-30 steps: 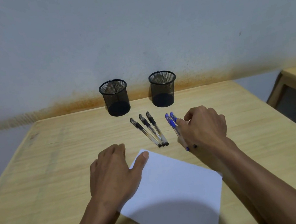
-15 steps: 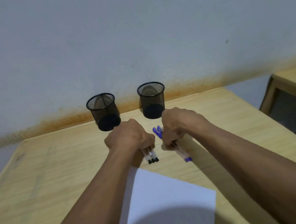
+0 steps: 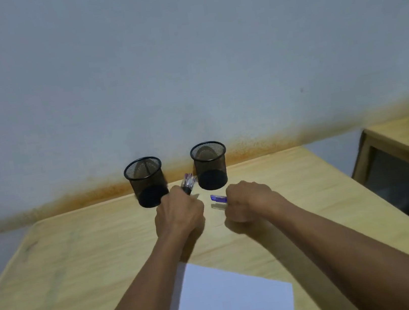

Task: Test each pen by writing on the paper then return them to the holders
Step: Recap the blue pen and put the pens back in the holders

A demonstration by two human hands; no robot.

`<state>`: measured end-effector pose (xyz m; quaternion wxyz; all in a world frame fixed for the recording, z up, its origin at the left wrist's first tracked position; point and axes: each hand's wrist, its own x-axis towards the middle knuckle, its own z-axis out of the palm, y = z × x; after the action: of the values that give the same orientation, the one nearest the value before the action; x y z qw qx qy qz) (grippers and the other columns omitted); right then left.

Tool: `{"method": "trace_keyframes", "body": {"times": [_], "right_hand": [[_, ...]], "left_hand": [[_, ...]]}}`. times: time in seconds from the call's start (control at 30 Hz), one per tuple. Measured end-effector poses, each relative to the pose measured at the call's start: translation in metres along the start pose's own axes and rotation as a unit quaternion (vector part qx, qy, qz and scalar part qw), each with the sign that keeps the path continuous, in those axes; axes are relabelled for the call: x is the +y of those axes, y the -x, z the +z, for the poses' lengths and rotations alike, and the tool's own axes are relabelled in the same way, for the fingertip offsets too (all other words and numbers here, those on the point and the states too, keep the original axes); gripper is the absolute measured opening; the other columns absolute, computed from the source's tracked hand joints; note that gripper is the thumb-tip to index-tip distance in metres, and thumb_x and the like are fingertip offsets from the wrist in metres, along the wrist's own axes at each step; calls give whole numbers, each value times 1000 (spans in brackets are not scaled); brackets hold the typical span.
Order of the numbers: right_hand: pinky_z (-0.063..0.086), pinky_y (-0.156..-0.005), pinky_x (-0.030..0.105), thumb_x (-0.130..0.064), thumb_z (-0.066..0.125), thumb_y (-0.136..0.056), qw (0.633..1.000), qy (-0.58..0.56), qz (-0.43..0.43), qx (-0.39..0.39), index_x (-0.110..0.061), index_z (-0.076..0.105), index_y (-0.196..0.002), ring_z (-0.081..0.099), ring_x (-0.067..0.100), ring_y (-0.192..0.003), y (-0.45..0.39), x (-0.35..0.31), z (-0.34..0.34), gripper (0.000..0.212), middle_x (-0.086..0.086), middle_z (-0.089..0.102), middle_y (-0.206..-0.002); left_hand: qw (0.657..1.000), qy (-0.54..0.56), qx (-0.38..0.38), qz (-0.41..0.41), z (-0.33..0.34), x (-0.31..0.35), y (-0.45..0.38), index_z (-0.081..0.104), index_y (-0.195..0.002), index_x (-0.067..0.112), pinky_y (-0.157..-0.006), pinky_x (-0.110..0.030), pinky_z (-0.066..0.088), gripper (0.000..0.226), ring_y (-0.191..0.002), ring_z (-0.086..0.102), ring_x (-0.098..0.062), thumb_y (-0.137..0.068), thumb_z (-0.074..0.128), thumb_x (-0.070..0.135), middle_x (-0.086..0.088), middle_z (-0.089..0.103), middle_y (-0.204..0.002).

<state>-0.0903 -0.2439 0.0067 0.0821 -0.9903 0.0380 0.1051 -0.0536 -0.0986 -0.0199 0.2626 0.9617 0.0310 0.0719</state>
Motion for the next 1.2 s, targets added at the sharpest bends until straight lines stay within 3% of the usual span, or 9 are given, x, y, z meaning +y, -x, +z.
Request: {"method": "trace_keyframes", "body": {"times": [0.13,0.27,0.43,0.63,0.77,0.83,0.97,1.07,1.2], "right_hand": [[43,-59,33,-32,53,-97,969,-210,-8,127,-12,53,-77,57,32,-76,-5,5,-20,29,8,59,-80],[58,-69,40,-50,43,-104,837,-458,-83,288,-11,72,-93,70,23,-69,-16,-11,-64,49,7,74,-71],[49,-80,18,-48,37,-107,726,-559,-100,388,-14,69,-112,72,11,-93,-48,-30,-90,47,-2,78,-100],[43,-93,28,-48,37,-107,737,-564,-50,370,-22,66,-114,64,12,-110,-84,-26,-41,39,-8,75,-113],[39,-87,29,-50,36,-105,767,-518,-29,378,-14,67,-115,59,19,-110,-100,-17,-3,49,0,67,-115],[38,-97,28,-50,38,-104,766,-517,-35,379,-19,64,-130,55,16,-125,-105,-17,8,48,-2,62,-134],[39,-112,33,-48,46,-103,742,-553,-49,375,-22,51,-147,47,13,-138,-105,-21,16,51,-17,51,-145],[39,-116,38,-44,51,-103,737,-553,-55,384,-22,49,-147,47,13,-140,-105,-23,16,50,-9,53,-151],[36,-109,25,-37,61,-99,741,-552,-52,380,-19,58,-140,43,12,-142,-103,-23,15,45,-8,46,-156]], "left_hand": [[963,238,119,38,-35,5,-21,59,-74,14,-62,-35,43,27,-75,62,-35,-92,58,34,-6,61,-68],[849,510,132,52,-88,24,-48,62,-83,15,-63,-38,50,35,-61,66,-27,-100,51,43,1,61,-53],[801,561,192,84,-116,25,-83,60,-93,23,-83,-40,52,28,-81,73,-17,-103,43,43,-2,75,-77],[829,507,233,42,-85,-4,-96,64,-78,27,-64,-32,48,37,-53,58,0,-101,44,48,5,72,-84],[892,401,202,-61,-44,-35,-106,63,-94,36,-96,-55,48,55,-114,58,-34,-81,36,83,-8,54,-124],[905,378,181,-68,-27,-41,-101,56,-115,41,-106,-51,39,53,-129,43,-29,-82,38,79,-4,39,-133],[877,435,194,-66,-7,-43,-97,56,-118,30,-99,-49,46,48,-118,53,-24,-88,51,66,-1,57,-123],[864,446,225,-63,-5,-41,-100,64,-109,28,-96,-46,50,26,-108,60,-21,-90,63,45,4,63,-114],[858,449,243,-56,-7,-40,-99,68,-108,26,-98,-45,50,26,-105,61,-16,-85,72,37,5,66,-112]]}}
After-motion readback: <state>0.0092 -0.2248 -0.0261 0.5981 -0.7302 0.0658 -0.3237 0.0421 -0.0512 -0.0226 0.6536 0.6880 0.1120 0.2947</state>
